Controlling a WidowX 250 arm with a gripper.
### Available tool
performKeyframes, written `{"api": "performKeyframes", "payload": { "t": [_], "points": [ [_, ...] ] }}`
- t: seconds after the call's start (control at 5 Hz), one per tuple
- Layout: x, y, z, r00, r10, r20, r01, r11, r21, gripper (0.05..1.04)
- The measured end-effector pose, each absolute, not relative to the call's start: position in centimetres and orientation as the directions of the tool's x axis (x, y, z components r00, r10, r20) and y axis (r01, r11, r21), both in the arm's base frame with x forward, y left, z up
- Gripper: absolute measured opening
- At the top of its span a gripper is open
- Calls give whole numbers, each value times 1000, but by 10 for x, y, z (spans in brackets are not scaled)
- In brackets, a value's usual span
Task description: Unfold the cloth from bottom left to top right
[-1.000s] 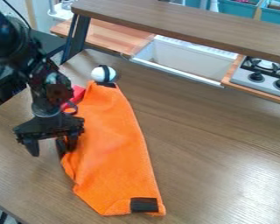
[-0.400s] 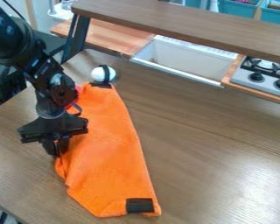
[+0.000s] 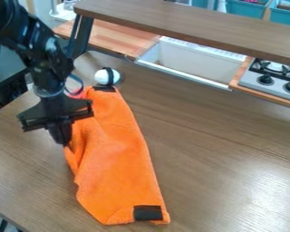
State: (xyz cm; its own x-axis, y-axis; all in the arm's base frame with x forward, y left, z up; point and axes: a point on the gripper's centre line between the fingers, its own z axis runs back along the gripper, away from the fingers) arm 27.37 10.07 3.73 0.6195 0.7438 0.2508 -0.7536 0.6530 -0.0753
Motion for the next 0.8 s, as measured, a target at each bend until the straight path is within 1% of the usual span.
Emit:
{"api": "performKeyframes", "payload": {
  "t": [0.2, 0.4, 0.6, 0.8],
  "points": [
    [284, 97, 56, 618, 747, 244, -747, 655, -113, 49],
    [299, 74, 66, 658, 714, 237, -707, 695, -133, 49],
    [313, 53, 64, 683, 695, 226, -688, 716, -119, 49],
    [333, 27, 57, 720, 658, 220, -656, 749, -91, 49]
  ]
}}
